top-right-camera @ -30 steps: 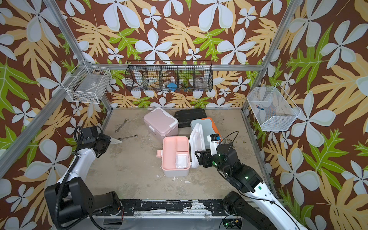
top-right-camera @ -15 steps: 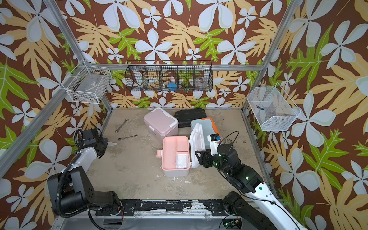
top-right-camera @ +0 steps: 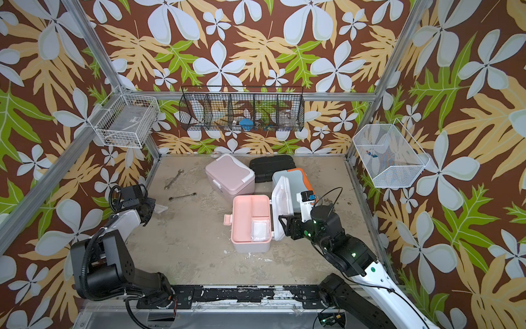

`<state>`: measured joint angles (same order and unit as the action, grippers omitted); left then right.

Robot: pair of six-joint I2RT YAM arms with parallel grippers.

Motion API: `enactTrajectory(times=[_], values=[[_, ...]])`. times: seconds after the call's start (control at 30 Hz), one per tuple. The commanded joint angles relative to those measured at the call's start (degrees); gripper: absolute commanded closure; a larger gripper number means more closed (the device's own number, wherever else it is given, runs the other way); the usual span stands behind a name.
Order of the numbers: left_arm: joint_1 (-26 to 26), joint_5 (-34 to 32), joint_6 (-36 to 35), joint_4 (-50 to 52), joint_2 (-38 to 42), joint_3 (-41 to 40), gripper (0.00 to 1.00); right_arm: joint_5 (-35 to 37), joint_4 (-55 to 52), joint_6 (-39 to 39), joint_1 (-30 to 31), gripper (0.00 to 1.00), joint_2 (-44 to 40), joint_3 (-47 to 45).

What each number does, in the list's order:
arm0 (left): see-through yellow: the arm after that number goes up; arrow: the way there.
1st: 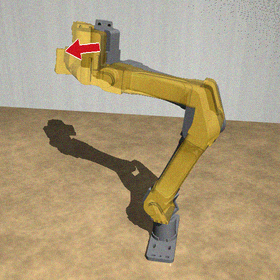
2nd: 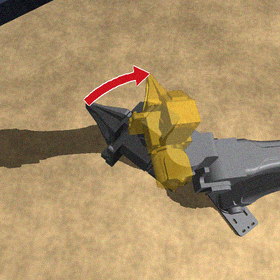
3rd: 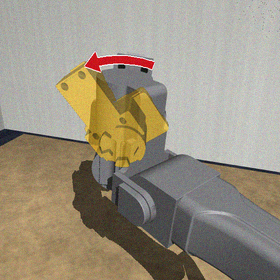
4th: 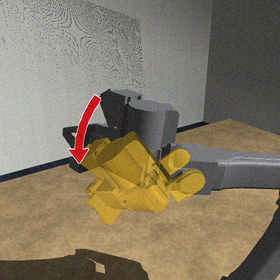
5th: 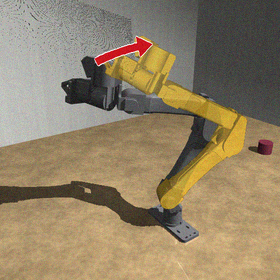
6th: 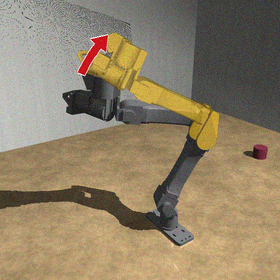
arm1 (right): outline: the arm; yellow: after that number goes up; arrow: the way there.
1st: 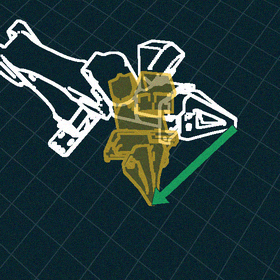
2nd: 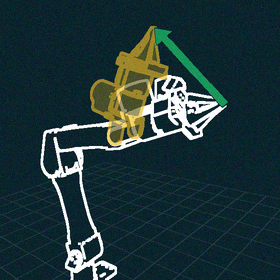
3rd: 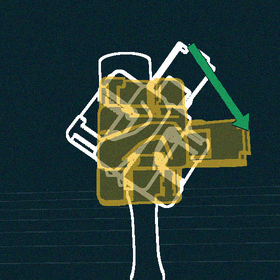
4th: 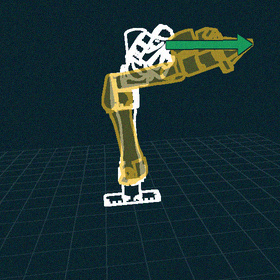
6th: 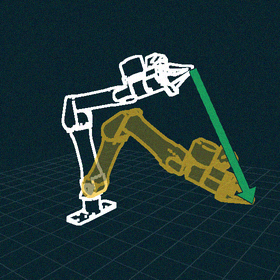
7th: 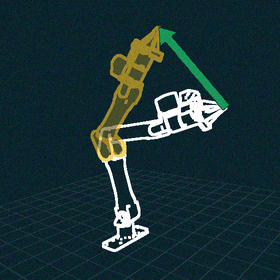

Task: Open first aid kits and take out gauze
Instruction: Place the gauze at the center of the board, then pick up the gauze from the first aid kit.

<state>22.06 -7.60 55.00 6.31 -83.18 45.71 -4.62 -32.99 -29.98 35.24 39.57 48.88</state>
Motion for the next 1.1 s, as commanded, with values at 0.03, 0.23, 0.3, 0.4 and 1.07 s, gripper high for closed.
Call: enactTrajectory(times=[0.03, 0.23, 0.3, 0.4, 1.07], values=[[0.2, 0.2, -1.4, -1.1, 0.2, -0.8, 0.77, -0.6, 0.5, -0.4, 0.1, 0.32, -0.2, -0.1], [0.1, 1.2, -2.8, 0.9, 2.4, 0.1, 0.5, -0.5, 0.3, -0.4, 0.1, 0.32, -0.3, -0.2], [0.2, 2.2, -3.8, 1.8, 4.3, 0.6, 0.32, -0.8, 0.6, -0.5, 0.0, 0.32, -0.2, -0.4], [0.1, 5.2, -5.8, 2.7, 7.6, 1.1, 0.09, -0.9, 0.0, -0.6, 0.1, 0.32, 0.3, 0.1], [-24.6, 24.9, -13.1, 9.0, 24.5, 4.9, 0.0, -2.2, 0.6, 0.1, 0.1, 0.3, 3.4, 0.1]])
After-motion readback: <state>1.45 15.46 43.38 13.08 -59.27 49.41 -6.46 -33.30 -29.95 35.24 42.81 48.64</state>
